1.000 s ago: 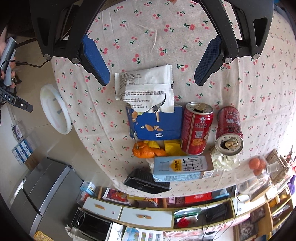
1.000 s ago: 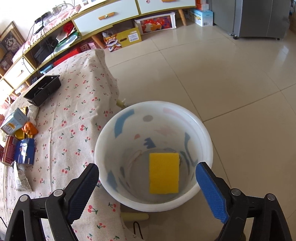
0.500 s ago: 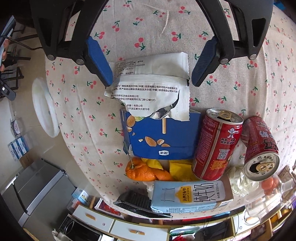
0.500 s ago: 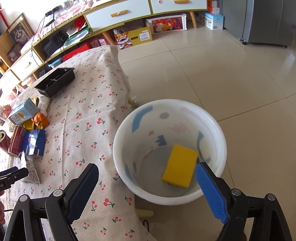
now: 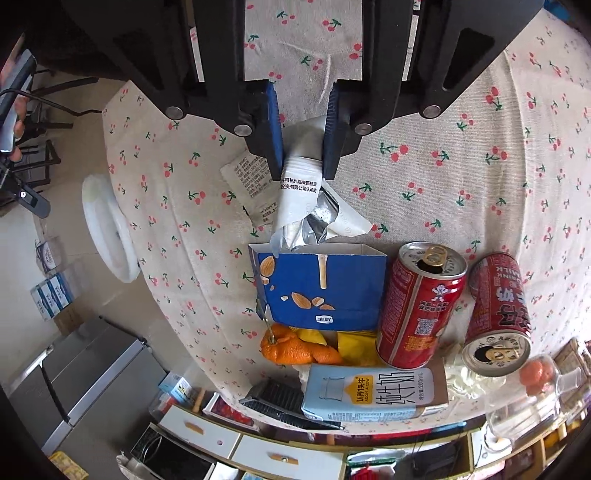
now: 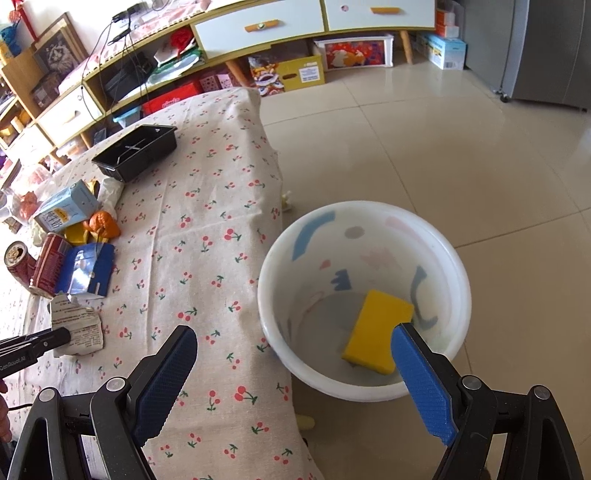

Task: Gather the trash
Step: 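Grasp the white snack wrapper with the left gripper and lift it, then grasp the blue nut packet with the right gripper and lift it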

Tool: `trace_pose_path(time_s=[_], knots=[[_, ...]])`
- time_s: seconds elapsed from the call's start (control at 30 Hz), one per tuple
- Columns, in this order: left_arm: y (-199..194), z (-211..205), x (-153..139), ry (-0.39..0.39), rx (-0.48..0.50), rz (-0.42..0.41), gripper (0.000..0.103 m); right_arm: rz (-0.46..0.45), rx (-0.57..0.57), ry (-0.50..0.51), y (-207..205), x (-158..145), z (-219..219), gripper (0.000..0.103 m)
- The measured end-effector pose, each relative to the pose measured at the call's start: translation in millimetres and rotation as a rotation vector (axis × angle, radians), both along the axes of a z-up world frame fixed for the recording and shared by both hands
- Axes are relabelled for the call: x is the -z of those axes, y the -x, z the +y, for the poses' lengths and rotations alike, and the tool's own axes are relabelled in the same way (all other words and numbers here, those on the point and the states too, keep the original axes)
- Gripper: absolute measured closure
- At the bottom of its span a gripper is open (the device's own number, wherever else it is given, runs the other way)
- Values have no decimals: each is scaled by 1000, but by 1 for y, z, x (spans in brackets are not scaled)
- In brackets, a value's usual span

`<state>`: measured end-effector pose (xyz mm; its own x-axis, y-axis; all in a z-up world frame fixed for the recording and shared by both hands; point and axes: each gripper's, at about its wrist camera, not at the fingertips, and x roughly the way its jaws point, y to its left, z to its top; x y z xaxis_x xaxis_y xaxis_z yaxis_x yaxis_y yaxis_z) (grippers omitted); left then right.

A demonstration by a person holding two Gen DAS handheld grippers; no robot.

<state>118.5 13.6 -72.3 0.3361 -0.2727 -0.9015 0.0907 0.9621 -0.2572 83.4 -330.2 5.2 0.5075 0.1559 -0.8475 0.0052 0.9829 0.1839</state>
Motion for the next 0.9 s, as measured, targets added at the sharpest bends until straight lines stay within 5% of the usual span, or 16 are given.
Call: trace_pose_path(time_s=[0.43,0.9], knots=[[44,93,-62,11,-147,-183,82,-12,-132,-10,-22,3,86,14],[54,162,-56,-7,-265,-166,82,34,-370,49,-66,57,221,14]])
